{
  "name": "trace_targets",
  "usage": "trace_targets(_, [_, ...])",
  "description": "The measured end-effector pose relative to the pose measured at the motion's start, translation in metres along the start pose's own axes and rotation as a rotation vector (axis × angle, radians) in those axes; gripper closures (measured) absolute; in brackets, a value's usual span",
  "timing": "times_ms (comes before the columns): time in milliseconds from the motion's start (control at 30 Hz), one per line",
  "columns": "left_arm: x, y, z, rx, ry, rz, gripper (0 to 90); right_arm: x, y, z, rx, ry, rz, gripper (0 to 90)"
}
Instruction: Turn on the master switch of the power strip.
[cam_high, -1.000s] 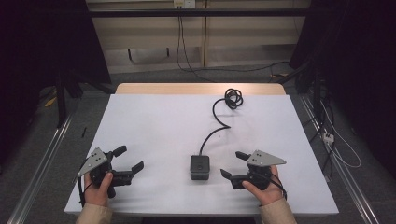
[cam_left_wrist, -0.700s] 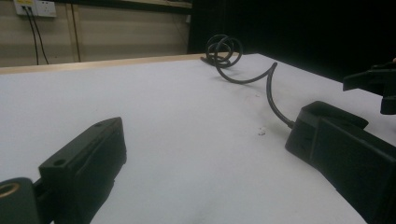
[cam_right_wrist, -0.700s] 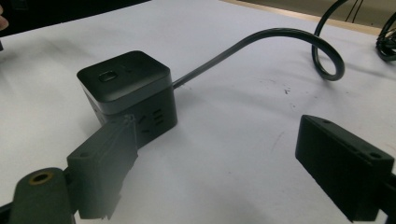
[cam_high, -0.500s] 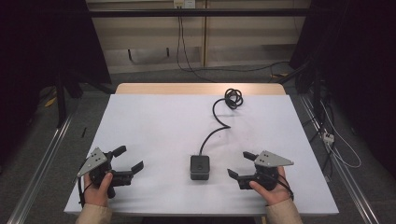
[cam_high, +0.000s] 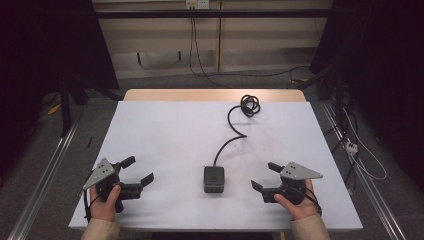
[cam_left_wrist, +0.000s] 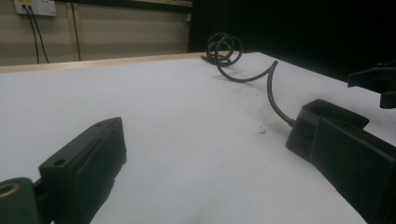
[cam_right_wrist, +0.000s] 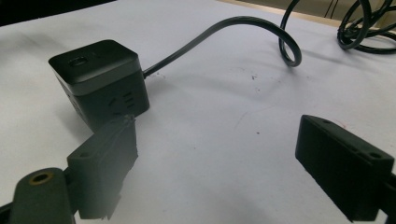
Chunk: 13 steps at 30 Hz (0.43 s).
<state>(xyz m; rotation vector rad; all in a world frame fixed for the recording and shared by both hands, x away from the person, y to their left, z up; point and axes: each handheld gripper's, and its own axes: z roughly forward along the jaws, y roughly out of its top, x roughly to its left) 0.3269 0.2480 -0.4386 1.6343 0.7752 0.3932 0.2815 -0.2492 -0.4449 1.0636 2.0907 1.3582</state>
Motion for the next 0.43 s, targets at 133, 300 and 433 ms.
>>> trace_targets(133, [0.0004,0.0002,-0.0007,0.003,0.003,0.002,3.2,-0.0018,-0.0017,-0.0026,0.008,-0.015,-0.011,12.4])
trace_targets(300, [0.0011,-0.0006,-0.0022,0.005,0.006,0.000,3.2,-0.0040,-0.0038,-0.0039,0.010,-0.018,-0.003,12.3])
trace_targets(433, [0.0023,-0.0008,-0.0021,0.010,0.010,-0.004,3.3,-0.0053,-0.0040,-0.0032,0.008,-0.023,-0.001,12.3])
